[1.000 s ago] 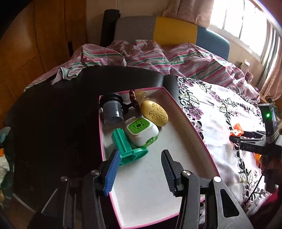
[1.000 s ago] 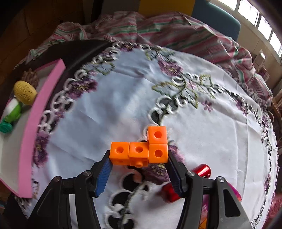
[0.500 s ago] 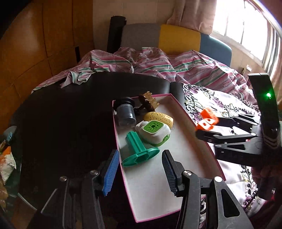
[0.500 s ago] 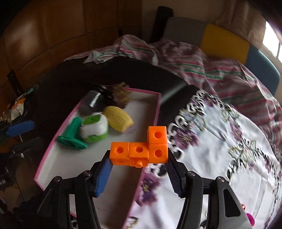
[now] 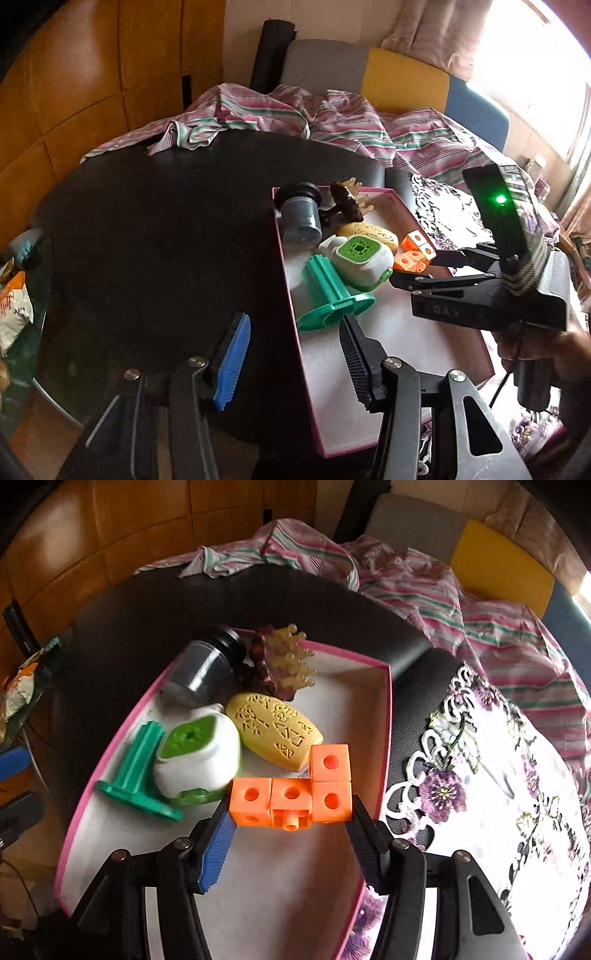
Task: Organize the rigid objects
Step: 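Carry the orange cubes into the tray and open the right gripper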
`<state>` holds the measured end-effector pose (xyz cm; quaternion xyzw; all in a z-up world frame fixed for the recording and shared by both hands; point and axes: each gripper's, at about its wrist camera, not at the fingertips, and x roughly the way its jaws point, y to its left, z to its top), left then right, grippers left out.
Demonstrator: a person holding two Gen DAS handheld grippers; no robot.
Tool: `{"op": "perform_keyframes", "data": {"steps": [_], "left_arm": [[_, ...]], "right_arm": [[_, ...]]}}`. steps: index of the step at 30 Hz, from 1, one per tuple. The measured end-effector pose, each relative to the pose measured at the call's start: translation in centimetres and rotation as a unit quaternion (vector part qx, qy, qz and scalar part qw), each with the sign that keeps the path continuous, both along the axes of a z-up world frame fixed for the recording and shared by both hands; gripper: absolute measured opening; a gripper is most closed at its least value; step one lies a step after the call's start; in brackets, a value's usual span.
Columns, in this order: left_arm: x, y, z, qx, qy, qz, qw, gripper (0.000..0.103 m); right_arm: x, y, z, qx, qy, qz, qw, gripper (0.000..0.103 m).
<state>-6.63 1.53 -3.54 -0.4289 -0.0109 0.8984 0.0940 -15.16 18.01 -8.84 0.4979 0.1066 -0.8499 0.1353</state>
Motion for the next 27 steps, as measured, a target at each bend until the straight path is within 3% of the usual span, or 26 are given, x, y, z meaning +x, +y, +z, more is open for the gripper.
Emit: {"op": "perform_keyframes", "data": {"steps": [13, 18, 23, 27], "left_arm": [[0.5, 0.3, 0.8, -0.013, 0.021, -0.005, 0.9997, 0.056], [0.7, 0.4, 1.0, -0.012, 0.025, -0.004, 0.9996, 0.057], [0.6, 0.3, 0.4, -0.012, 0.018, -0.001, 0.9998, 0.057], [0.6, 0.6, 0.2, -0.015, 0.013, -0.003, 0.9998, 0.057]], "right_arm": [[0.9, 1.1, 0.7, -0.017, 0.007, -0.013, 1.0, 0.064], [2.4, 1.2, 2.3, -0.003, 0.043, -0.032, 0.999, 0.064], [4.6, 1.2, 4.4, 0.044, 0.096, -0.068, 0.992, 0.064], [5.9, 1.3, 5.9, 0.045, 0.127, -0.078, 0.988, 0.065]]}}
